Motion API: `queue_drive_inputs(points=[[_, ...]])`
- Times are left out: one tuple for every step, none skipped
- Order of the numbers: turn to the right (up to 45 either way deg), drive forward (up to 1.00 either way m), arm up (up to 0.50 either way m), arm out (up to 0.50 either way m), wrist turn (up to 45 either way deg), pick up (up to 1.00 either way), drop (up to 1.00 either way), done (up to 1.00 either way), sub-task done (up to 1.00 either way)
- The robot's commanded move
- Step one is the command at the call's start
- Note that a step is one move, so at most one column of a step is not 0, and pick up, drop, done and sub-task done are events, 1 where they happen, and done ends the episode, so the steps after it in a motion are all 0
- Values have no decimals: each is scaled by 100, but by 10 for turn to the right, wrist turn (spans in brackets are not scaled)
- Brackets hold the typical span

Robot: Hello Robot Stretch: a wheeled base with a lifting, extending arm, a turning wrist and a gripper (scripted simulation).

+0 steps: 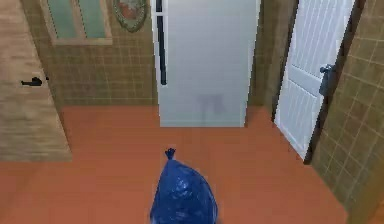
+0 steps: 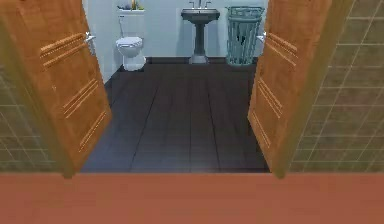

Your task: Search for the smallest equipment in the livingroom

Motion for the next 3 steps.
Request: queue_drive_inputs(points=[[-450, 0, 0, 0, 0, 0, 0, 0, 0], [-450, 0, 0, 0, 0, 0, 0, 0, 0], [-450, 0, 0, 0, 0, 0, 0, 0, 0]])
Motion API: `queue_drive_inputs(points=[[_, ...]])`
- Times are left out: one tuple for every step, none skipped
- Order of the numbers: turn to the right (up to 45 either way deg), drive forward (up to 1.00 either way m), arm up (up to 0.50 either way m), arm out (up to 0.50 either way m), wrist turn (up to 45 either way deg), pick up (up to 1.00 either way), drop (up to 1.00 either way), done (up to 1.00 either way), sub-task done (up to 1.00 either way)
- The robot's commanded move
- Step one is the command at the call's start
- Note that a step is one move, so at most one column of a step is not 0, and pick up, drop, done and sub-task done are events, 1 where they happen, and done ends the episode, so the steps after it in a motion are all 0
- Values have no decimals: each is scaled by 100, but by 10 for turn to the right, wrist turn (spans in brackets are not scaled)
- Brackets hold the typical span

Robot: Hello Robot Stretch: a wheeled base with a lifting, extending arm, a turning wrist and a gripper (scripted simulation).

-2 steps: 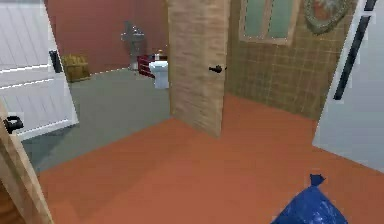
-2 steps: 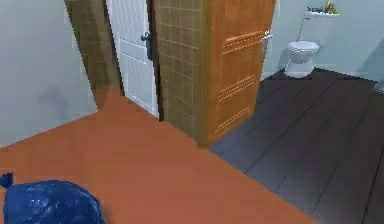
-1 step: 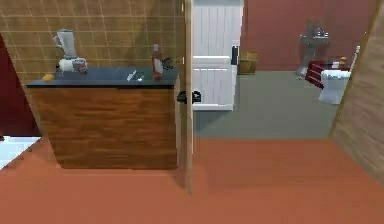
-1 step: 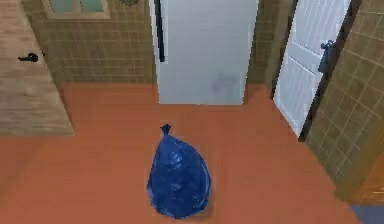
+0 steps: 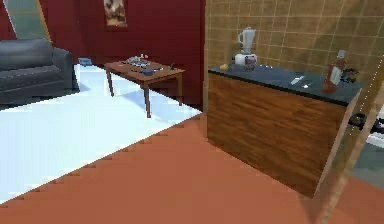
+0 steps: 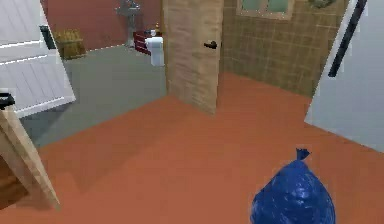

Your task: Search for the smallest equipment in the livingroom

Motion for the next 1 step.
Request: queue_drive_inputs(points=[[-270, 0, 0, 0, 0, 0, 0, 0, 0]])
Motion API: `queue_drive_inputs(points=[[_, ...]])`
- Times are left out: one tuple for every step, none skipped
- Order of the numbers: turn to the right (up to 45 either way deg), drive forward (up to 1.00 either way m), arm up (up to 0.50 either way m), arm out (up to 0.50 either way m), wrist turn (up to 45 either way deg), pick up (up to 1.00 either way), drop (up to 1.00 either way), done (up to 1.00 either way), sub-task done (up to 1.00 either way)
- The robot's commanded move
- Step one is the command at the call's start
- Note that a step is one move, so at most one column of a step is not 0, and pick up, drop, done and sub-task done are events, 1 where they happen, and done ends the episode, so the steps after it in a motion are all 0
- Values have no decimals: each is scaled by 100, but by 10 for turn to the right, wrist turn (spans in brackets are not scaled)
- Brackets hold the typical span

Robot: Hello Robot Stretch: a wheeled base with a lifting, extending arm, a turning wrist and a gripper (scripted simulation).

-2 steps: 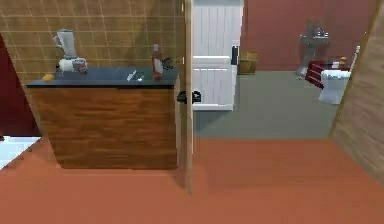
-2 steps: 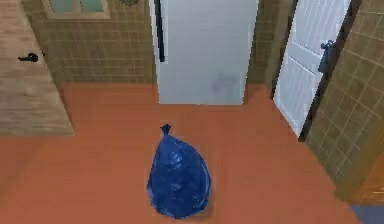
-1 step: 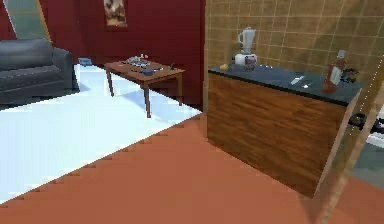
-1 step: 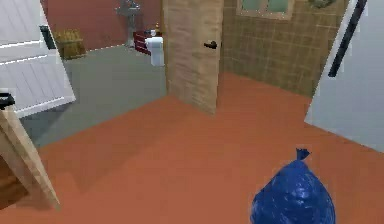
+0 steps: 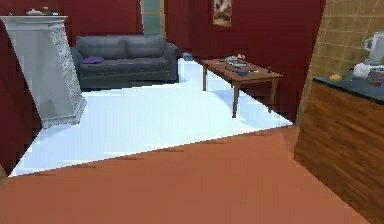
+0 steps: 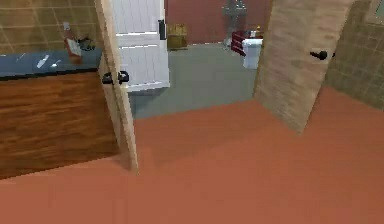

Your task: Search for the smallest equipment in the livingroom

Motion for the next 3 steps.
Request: queue_drive_inputs(points=[[0, 100, 0, 0, 0, 0, 0, 0, 0], [-30, 0, 0, 0, 0, 0, 0, 0, 0], [0, 100, 0, 0, 0, 0, 0, 0, 0]])
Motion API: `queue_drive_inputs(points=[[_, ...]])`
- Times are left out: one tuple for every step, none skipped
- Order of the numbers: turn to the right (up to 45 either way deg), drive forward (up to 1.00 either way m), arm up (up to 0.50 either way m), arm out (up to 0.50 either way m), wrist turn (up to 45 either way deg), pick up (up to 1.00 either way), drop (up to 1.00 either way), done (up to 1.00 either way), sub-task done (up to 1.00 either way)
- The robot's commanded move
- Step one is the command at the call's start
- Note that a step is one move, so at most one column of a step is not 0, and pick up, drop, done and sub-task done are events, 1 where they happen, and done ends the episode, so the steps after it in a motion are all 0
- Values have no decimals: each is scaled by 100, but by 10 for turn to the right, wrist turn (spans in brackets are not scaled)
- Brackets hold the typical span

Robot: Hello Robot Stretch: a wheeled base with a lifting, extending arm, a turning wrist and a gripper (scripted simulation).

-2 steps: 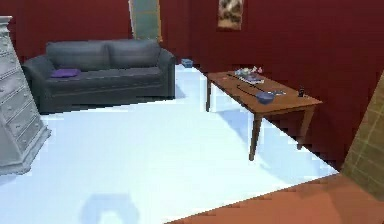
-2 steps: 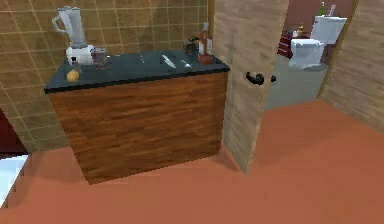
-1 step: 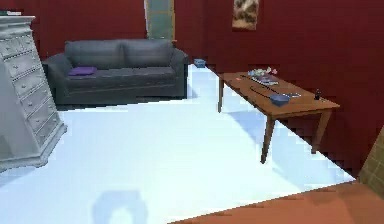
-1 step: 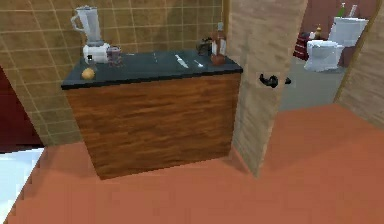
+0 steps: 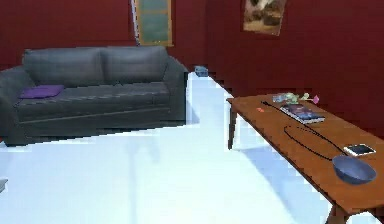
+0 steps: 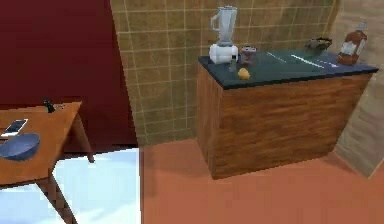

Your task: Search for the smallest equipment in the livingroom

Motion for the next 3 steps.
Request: queue_drive_inputs(points=[[0, 100, 0, 0, 0, 0, 0, 0, 0], [0, 100, 0, 0, 0, 0, 0, 0, 0], [120, 0, 0, 0, 0, 0, 0, 0, 0]])
